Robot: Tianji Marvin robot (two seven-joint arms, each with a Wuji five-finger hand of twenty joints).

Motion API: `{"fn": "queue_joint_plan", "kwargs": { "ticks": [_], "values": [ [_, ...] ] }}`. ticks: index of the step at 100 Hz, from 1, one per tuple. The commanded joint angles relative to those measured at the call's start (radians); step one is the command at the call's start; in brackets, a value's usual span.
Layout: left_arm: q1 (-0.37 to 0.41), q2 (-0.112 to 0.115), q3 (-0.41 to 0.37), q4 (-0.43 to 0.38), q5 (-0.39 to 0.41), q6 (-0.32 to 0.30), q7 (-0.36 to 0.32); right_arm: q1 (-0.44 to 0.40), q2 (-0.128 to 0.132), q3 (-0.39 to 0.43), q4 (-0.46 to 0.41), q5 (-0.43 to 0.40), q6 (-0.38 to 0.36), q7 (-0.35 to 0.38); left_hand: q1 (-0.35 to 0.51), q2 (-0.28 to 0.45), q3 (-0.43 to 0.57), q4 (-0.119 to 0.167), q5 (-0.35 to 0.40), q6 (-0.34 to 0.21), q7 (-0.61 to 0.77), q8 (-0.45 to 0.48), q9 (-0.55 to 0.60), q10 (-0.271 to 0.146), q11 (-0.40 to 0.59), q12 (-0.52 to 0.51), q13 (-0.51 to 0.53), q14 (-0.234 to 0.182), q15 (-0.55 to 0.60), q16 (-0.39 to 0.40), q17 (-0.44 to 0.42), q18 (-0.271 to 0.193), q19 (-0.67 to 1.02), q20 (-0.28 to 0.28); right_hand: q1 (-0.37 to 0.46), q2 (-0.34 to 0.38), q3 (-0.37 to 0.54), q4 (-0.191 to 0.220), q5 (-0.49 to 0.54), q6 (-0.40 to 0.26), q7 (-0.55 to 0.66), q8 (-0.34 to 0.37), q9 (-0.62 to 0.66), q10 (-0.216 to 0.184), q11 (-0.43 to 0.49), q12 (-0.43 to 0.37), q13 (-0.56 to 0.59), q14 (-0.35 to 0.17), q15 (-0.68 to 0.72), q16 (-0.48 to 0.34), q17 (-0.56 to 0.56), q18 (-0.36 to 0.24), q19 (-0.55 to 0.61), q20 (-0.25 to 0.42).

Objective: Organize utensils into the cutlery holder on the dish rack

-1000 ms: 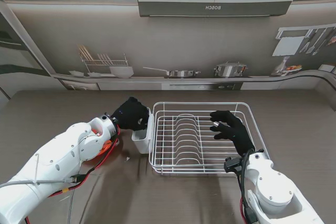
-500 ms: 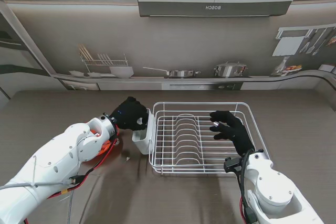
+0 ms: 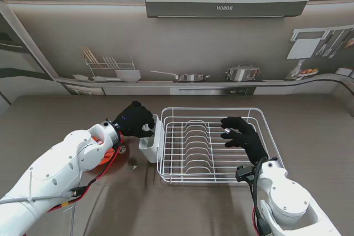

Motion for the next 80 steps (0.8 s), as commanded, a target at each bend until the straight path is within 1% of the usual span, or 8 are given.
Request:
{"fn": "queue_joint_plan", "kwargs": {
  "ticks": [1, 13, 21, 30, 37, 48, 60, 80],
  "values": [
    [0.013, 0.008, -0.020, -0.029, 0.012, 0.000, -0.026, -0.003, -0.004, -0.004, 0.000, 0.002, -0.001, 0.016, -0.034, 0.034, 0.017, 0.002, 0.010, 0.021, -0.013, 0.004, -0.026, 0.015, -0.008, -0.008, -0.010, 0.016, -0.016, -0.003, -0.025, -0.005, -0.008, -0.010, -0.022, 0.009, -0.011, -0.004, 0.004, -0.005, -0.006, -0.013, 0.009, -0.001, -0.006, -0.002, 0.025, -0.009, -0.001, 0.004, 0.005, 0.012, -0.014, 0.020],
    [0.040, 0.013, -0.062, -0.067, 0.029, 0.000, -0.044, -0.003, -0.004, -0.004, 0.000, 0.003, -0.002, 0.015, -0.001, 0.009, 0.025, -0.005, 0.015, 0.008, -0.001, 0.025, -0.024, 0.016, -0.007, -0.008, -0.009, 0.018, -0.018, -0.003, -0.024, -0.005, -0.009, -0.009, -0.023, 0.010, -0.011, -0.004, 0.004, -0.004, -0.006, -0.013, 0.010, 0.000, -0.005, -0.002, 0.026, -0.009, -0.001, 0.004, 0.005, 0.010, -0.014, 0.020],
    [0.058, 0.016, -0.091, -0.091, 0.039, 0.000, -0.054, -0.003, -0.004, -0.005, 0.000, 0.003, -0.002, 0.015, -0.010, 0.019, 0.020, -0.007, 0.012, 0.010, -0.001, 0.026, -0.023, 0.016, -0.007, -0.008, -0.009, 0.017, -0.018, -0.003, -0.020, -0.005, -0.008, -0.008, -0.022, 0.010, -0.011, -0.004, 0.005, -0.004, -0.006, -0.013, 0.009, 0.001, -0.005, -0.002, 0.026, -0.008, -0.001, 0.004, 0.006, 0.011, -0.014, 0.020],
    [0.078, 0.020, -0.121, -0.117, 0.056, -0.002, -0.062, -0.003, -0.004, -0.005, 0.000, 0.003, -0.002, 0.017, -0.026, 0.034, 0.017, -0.003, 0.002, 0.014, -0.016, 0.018, -0.024, 0.015, -0.009, -0.009, -0.007, 0.017, -0.018, -0.003, -0.020, -0.005, -0.009, -0.008, -0.023, 0.011, -0.011, -0.004, 0.004, -0.005, -0.007, -0.013, 0.009, 0.001, -0.005, -0.002, 0.025, -0.009, -0.001, 0.004, 0.006, 0.011, -0.014, 0.020],
    [0.097, 0.023, -0.150, -0.138, 0.070, -0.002, -0.070, -0.003, -0.004, -0.006, 0.000, 0.003, -0.002, 0.017, -0.042, 0.051, 0.023, 0.008, -0.009, 0.026, -0.051, 0.003, -0.023, 0.015, -0.014, -0.014, -0.006, 0.016, -0.020, -0.004, -0.020, -0.005, -0.010, -0.007, -0.022, 0.012, -0.011, -0.003, 0.003, -0.004, -0.007, -0.013, 0.010, 0.001, -0.005, -0.002, 0.026, -0.008, -0.001, 0.004, 0.006, 0.011, -0.014, 0.020],
    [0.134, 0.028, -0.205, -0.174, 0.074, 0.002, -0.105, -0.003, -0.004, -0.006, 0.000, 0.003, -0.002, 0.017, -0.075, 0.076, 0.056, 0.038, -0.030, 0.045, -0.132, -0.043, -0.024, 0.024, -0.060, -0.069, -0.009, 0.016, -0.053, -0.028, -0.022, -0.004, -0.018, -0.008, -0.022, 0.010, -0.011, -0.003, 0.004, -0.003, -0.007, -0.013, 0.010, 0.000, -0.005, -0.002, 0.026, -0.009, -0.001, 0.004, 0.006, 0.011, -0.013, 0.020],
    [0.174, 0.033, -0.266, -0.205, 0.074, 0.011, -0.151, -0.004, -0.003, -0.007, 0.000, 0.004, -0.003, 0.018, -0.070, 0.080, 0.058, 0.039, -0.077, 0.068, -0.186, -0.088, -0.024, 0.035, -0.112, -0.142, -0.013, 0.018, -0.092, -0.056, -0.025, 0.001, -0.042, -0.017, -0.022, 0.012, -0.011, -0.004, 0.001, -0.005, -0.007, -0.013, 0.010, 0.001, -0.005, -0.002, 0.026, -0.009, -0.001, 0.004, 0.005, 0.011, -0.013, 0.020],
    [0.226, 0.044, -0.351, -0.236, 0.089, 0.016, -0.224, -0.004, -0.004, -0.007, 0.000, 0.004, -0.002, 0.017, -0.057, 0.084, 0.052, 0.039, -0.145, 0.113, -0.249, -0.155, -0.036, 0.046, -0.159, -0.217, -0.021, 0.014, -0.136, -0.085, -0.025, -0.001, -0.067, -0.023, -0.022, 0.009, -0.010, -0.004, -0.004, -0.008, -0.007, -0.013, 0.016, 0.001, -0.004, -0.003, 0.028, -0.009, -0.001, 0.004, 0.006, 0.012, -0.013, 0.020]
  ]
}}
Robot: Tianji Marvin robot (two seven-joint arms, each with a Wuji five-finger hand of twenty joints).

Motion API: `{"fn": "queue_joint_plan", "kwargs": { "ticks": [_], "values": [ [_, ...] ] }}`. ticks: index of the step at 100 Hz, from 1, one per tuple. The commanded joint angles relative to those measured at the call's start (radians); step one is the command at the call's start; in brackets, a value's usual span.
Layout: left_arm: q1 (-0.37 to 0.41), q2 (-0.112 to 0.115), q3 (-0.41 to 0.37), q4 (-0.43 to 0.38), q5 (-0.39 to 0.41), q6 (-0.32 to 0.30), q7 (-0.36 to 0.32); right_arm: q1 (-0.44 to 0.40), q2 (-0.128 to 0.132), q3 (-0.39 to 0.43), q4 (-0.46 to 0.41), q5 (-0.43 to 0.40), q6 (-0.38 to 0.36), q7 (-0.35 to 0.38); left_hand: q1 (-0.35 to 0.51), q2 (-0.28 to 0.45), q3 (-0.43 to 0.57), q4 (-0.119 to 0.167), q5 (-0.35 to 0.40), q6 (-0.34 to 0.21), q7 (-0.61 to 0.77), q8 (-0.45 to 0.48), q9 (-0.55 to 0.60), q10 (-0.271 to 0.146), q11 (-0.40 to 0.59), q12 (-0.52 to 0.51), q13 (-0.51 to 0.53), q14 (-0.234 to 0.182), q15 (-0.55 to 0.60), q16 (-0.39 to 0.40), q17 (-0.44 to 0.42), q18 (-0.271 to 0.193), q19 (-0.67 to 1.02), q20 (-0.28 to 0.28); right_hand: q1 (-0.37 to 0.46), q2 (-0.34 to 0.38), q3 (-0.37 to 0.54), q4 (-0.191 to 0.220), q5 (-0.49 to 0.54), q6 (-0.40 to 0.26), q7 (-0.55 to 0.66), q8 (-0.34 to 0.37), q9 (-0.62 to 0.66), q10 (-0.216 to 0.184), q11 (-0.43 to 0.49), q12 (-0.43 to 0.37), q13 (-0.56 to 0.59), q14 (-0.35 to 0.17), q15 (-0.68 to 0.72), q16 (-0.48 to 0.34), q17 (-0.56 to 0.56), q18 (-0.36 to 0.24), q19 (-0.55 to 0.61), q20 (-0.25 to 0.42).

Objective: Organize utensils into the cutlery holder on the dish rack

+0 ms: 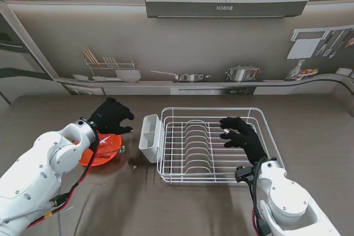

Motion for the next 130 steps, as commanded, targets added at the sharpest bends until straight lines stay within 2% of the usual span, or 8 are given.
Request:
{"fn": "queue_joint_plan", "kwargs": {
  "ticks": [1, 32, 45, 57, 130],
  "values": [
    [0.014, 0.019, -0.015, -0.001, 0.010, 0.006, -0.027, -0.005, -0.004, -0.004, -0.002, 0.001, -0.001, 0.014, -0.003, 0.034, 0.017, 0.037, -0.032, 0.039, -0.030, -0.028, -0.020, 0.023, -0.018, -0.023, -0.021, 0.014, -0.024, -0.016, -0.024, -0.001, -0.026, -0.013, -0.022, 0.009, -0.010, -0.004, -0.004, -0.008, -0.007, -0.013, 0.015, 0.000, -0.004, -0.003, 0.028, -0.008, -0.001, 0.004, 0.006, 0.012, -0.013, 0.020],
    [0.027, 0.031, -0.058, 0.029, 0.038, 0.011, -0.068, -0.005, -0.003, -0.006, -0.001, 0.000, 0.002, 0.017, 0.016, 0.030, 0.043, 0.039, -0.113, 0.072, -0.080, -0.083, -0.054, 0.032, -0.046, -0.060, -0.044, 0.008, -0.058, -0.033, -0.029, -0.002, -0.045, -0.017, -0.022, 0.009, -0.010, -0.004, -0.007, -0.007, -0.006, -0.013, 0.014, 0.001, -0.005, -0.003, 0.026, -0.007, -0.002, 0.004, 0.006, 0.011, -0.013, 0.020],
    [0.016, 0.033, -0.054, 0.053, 0.032, 0.024, -0.083, -0.005, -0.003, -0.006, -0.001, 0.001, 0.004, 0.018, 0.004, 0.041, 0.036, 0.037, -0.160, 0.102, -0.100, -0.103, -0.078, 0.038, -0.054, -0.072, -0.061, 0.009, -0.066, -0.036, -0.038, -0.008, -0.061, -0.019, -0.022, 0.010, -0.010, -0.004, -0.007, -0.007, -0.006, -0.013, 0.014, 0.001, -0.005, -0.003, 0.027, -0.007, -0.002, 0.004, 0.005, 0.012, -0.013, 0.020],
    [-0.006, 0.034, -0.038, 0.085, 0.022, 0.033, -0.087, -0.006, -0.003, -0.007, -0.002, 0.002, 0.006, 0.019, 0.004, 0.045, 0.030, 0.038, -0.173, 0.111, -0.103, -0.113, -0.090, 0.041, -0.056, -0.077, -0.072, 0.010, -0.070, -0.036, -0.039, -0.009, -0.068, -0.017, -0.022, 0.011, -0.010, -0.004, -0.008, -0.008, -0.005, -0.013, 0.013, 0.000, -0.005, -0.003, 0.027, -0.007, -0.002, 0.004, 0.005, 0.011, -0.013, 0.019],
    [-0.126, 0.031, 0.075, 0.242, -0.091, 0.035, -0.113, -0.002, -0.005, -0.006, 0.001, 0.003, 0.017, 0.015, 0.020, 0.068, -0.011, 0.042, -0.227, 0.077, -0.118, -0.149, -0.142, 0.050, -0.077, -0.113, -0.113, 0.004, -0.096, -0.047, -0.059, -0.020, -0.129, -0.008, -0.022, 0.012, -0.010, -0.004, -0.007, -0.007, -0.005, -0.013, 0.015, 0.002, -0.004, -0.002, 0.026, -0.005, -0.002, 0.004, 0.005, 0.011, -0.013, 0.019]
  ]
}}
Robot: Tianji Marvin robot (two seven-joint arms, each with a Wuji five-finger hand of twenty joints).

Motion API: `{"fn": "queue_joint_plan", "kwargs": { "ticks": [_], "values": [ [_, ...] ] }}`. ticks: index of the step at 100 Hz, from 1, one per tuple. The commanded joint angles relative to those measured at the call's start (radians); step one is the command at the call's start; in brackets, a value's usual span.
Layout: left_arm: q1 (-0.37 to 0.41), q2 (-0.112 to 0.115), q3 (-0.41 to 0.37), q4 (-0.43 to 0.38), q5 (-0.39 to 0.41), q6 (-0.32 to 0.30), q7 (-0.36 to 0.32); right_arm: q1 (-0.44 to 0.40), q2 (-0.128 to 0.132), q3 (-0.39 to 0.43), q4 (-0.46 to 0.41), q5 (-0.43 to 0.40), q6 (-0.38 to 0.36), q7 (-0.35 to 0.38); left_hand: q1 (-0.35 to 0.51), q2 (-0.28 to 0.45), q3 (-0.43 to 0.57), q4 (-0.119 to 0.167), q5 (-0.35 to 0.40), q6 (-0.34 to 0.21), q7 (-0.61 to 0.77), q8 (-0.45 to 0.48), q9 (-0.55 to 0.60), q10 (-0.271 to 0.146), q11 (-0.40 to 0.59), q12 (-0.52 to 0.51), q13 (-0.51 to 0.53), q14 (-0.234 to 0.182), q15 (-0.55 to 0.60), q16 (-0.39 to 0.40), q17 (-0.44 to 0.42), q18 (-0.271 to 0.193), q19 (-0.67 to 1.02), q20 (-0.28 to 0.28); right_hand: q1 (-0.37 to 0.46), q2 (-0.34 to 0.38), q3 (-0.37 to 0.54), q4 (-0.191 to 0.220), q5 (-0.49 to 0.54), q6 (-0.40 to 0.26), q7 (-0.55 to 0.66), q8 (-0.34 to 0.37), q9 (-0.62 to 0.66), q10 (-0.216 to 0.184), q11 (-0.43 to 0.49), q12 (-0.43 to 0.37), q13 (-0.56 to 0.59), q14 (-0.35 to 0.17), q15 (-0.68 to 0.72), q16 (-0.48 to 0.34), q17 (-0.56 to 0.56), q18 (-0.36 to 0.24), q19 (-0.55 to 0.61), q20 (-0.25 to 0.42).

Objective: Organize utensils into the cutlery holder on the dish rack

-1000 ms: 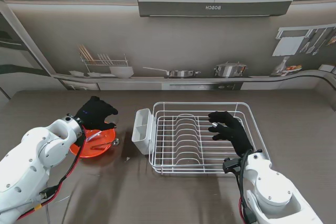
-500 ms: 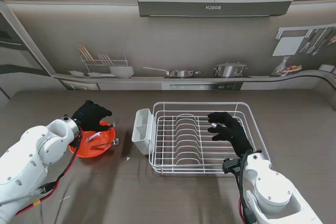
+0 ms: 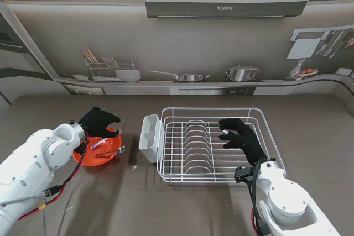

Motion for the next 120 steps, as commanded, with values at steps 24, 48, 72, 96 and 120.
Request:
{"fn": "queue_joint_plan", "kwargs": {
  "ticks": [24, 48, 72, 96, 120],
  "values": [
    [-0.020, -0.002, 0.019, 0.026, -0.003, -0.001, -0.028, -0.001, -0.004, -0.002, 0.002, 0.002, 0.004, 0.013, 0.024, 0.041, -0.025, 0.032, -0.029, 0.005, -0.019, -0.018, -0.028, 0.019, -0.010, -0.013, -0.030, 0.002, -0.025, -0.011, -0.033, -0.019, -0.048, -0.002, -0.021, 0.012, -0.010, -0.004, -0.007, -0.006, -0.005, -0.013, 0.015, 0.001, -0.004, -0.002, 0.027, -0.007, -0.002, 0.005, 0.005, 0.011, -0.013, 0.019],
    [-0.050, -0.006, 0.052, 0.072, -0.047, 0.000, -0.031, 0.000, -0.005, -0.001, 0.004, 0.002, 0.004, 0.012, 0.033, 0.047, -0.040, 0.034, -0.032, 0.002, -0.022, -0.028, -0.036, 0.022, -0.013, -0.015, -0.040, 0.002, -0.032, -0.011, -0.036, -0.019, -0.071, 0.002, -0.021, 0.013, -0.010, -0.004, -0.007, -0.006, -0.005, -0.013, 0.014, 0.002, -0.004, -0.002, 0.026, -0.007, -0.002, 0.005, 0.004, 0.010, -0.014, 0.019],
    [-0.068, -0.012, 0.073, 0.099, -0.082, 0.003, -0.026, 0.000, -0.005, 0.001, 0.005, 0.001, 0.003, 0.011, 0.044, 0.050, -0.045, 0.035, -0.026, -0.001, -0.017, -0.030, -0.034, 0.023, -0.011, -0.014, -0.041, 0.000, -0.034, -0.010, -0.034, -0.017, -0.084, 0.008, -0.021, 0.012, -0.010, -0.004, -0.006, -0.006, -0.005, -0.013, 0.015, 0.001, -0.004, -0.002, 0.026, -0.006, -0.003, 0.004, 0.004, 0.011, -0.014, 0.019],
    [-0.085, -0.024, 0.095, 0.129, -0.140, 0.015, -0.017, 0.000, -0.005, 0.002, 0.005, 0.004, 0.003, 0.011, 0.060, 0.051, -0.039, 0.036, 0.026, -0.031, 0.015, -0.013, -0.027, 0.019, -0.003, -0.004, -0.043, 0.000, -0.033, -0.008, -0.034, -0.017, -0.101, 0.015, -0.022, 0.014, -0.010, -0.004, -0.006, -0.006, -0.005, -0.013, 0.015, 0.002, -0.004, -0.002, 0.027, -0.006, -0.002, 0.005, 0.004, 0.011, -0.014, 0.019],
    [-0.089, -0.026, 0.105, 0.136, -0.161, 0.022, -0.024, 0.000, -0.006, 0.003, 0.005, 0.005, 0.003, 0.010, 0.071, 0.054, -0.030, 0.034, 0.091, -0.058, 0.059, 0.025, -0.016, 0.019, 0.007, 0.010, -0.039, 0.000, -0.030, -0.005, -0.030, -0.013, -0.113, 0.025, -0.022, 0.015, -0.010, -0.004, -0.007, -0.006, -0.006, -0.013, 0.015, 0.002, -0.004, -0.002, 0.028, -0.005, -0.002, 0.005, 0.005, 0.011, -0.013, 0.019]
  ]
}}
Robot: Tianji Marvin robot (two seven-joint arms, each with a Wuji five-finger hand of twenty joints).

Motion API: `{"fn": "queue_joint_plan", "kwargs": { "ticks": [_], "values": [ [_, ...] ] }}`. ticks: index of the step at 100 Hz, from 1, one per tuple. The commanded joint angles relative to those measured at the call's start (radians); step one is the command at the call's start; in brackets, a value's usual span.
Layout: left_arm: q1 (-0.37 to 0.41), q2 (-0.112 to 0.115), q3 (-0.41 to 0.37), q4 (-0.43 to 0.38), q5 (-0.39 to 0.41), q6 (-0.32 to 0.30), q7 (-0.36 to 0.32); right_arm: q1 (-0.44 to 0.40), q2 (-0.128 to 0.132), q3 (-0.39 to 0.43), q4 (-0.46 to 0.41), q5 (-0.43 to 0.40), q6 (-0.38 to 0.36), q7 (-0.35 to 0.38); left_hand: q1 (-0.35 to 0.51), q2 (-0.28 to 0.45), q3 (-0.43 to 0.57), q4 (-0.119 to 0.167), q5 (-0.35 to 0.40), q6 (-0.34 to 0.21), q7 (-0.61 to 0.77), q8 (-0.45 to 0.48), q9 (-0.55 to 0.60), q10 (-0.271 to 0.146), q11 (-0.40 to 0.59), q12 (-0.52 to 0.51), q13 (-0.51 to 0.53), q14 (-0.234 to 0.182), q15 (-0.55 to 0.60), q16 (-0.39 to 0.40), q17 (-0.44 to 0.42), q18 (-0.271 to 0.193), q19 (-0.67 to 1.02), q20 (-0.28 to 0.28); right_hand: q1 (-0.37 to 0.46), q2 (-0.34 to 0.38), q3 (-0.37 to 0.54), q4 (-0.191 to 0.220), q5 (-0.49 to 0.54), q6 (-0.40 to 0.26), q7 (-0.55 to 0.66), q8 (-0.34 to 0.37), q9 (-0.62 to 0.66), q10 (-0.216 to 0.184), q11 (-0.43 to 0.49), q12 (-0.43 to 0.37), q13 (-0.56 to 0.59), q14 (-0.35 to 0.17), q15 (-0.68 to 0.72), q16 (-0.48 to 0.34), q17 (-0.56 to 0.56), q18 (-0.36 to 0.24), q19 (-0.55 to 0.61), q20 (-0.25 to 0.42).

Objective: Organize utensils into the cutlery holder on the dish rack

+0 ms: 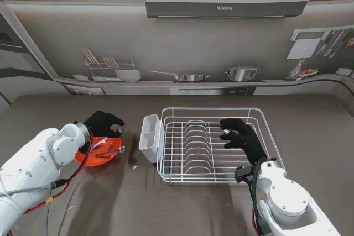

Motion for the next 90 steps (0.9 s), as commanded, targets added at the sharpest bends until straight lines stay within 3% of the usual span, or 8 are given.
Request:
{"fn": "queue_joint_plan", "kwargs": {
  "ticks": [1, 25, 32, 44, 67, 90],
  "values": [
    [-0.002, -0.007, 0.002, 0.001, -0.001, 0.003, -0.022, -0.004, -0.005, -0.001, -0.001, 0.001, 0.001, 0.012, 0.022, 0.038, 0.011, 0.034, 0.027, -0.017, 0.015, 0.018, 0.000, 0.012, 0.006, 0.014, -0.014, 0.001, -0.018, -0.004, -0.019, -0.013, -0.026, 0.021, -0.022, 0.016, -0.010, -0.004, -0.006, -0.006, -0.006, -0.013, 0.014, 0.002, -0.004, -0.002, 0.028, -0.005, -0.002, 0.005, 0.005, 0.010, -0.013, 0.019],
    [-0.005, -0.010, 0.009, 0.012, -0.010, 0.002, -0.013, -0.003, -0.005, -0.002, 0.000, 0.002, 0.001, 0.012, 0.041, 0.033, 0.033, 0.033, 0.107, -0.043, 0.075, 0.084, 0.020, 0.006, 0.018, 0.034, 0.000, 0.001, -0.009, 0.000, -0.010, -0.010, -0.032, 0.034, -0.022, 0.019, -0.010, -0.003, -0.007, -0.006, -0.006, -0.013, 0.014, 0.002, -0.004, -0.002, 0.027, -0.005, -0.002, 0.005, 0.005, 0.011, -0.013, 0.019],
    [-0.007, -0.011, 0.011, 0.017, -0.012, 0.001, -0.006, -0.003, -0.005, -0.003, 0.001, 0.002, 0.000, 0.011, 0.074, 0.009, 0.022, 0.000, 0.118, -0.057, 0.123, 0.183, 0.026, 0.004, 0.023, 0.046, 0.004, 0.002, -0.004, 0.002, -0.006, -0.008, -0.034, 0.041, -0.022, 0.019, -0.010, -0.003, -0.007, -0.006, -0.006, -0.013, 0.014, 0.003, -0.004, -0.002, 0.027, -0.005, -0.002, 0.005, 0.006, 0.011, -0.013, 0.020],
    [-0.009, -0.012, 0.014, 0.023, -0.012, 0.001, 0.003, -0.003, -0.005, -0.003, 0.001, 0.003, 0.001, 0.011, 0.113, -0.008, -0.019, -0.012, 0.142, -0.079, 0.158, 0.251, 0.035, 0.002, 0.032, 0.058, 0.007, 0.003, 0.001, 0.004, -0.004, -0.008, -0.032, 0.045, -0.023, 0.020, -0.010, -0.003, -0.008, -0.007, -0.006, -0.014, 0.014, 0.003, -0.004, -0.002, 0.028, -0.005, -0.002, 0.005, 0.005, 0.012, -0.013, 0.020],
    [-0.008, -0.013, 0.015, 0.029, -0.012, 0.000, 0.014, -0.002, -0.005, -0.004, 0.001, 0.004, 0.002, 0.011, 0.121, -0.006, -0.035, -0.007, 0.148, -0.076, 0.160, 0.258, 0.040, 0.003, 0.034, 0.062, 0.011, 0.005, 0.006, 0.004, -0.003, -0.007, -0.025, 0.047, -0.023, 0.022, -0.009, -0.003, -0.007, -0.004, -0.006, -0.014, 0.015, 0.003, -0.004, -0.002, 0.029, -0.004, -0.002, 0.005, 0.007, 0.012, -0.012, 0.020],
    [-0.016, -0.020, 0.028, 0.054, -0.024, -0.004, 0.044, -0.002, -0.006, -0.003, 0.000, 0.007, 0.004, 0.011, 0.175, -0.058, -0.040, -0.018, 0.167, -0.102, 0.215, 0.292, 0.066, -0.006, 0.045, 0.068, 0.035, 0.005, 0.019, 0.006, 0.006, 0.000, -0.003, 0.048, -0.024, 0.027, -0.010, -0.002, -0.006, -0.005, -0.006, -0.014, 0.015, 0.005, -0.004, -0.002, 0.029, -0.004, -0.002, 0.005, 0.007, 0.013, -0.012, 0.019]
  ]
}}
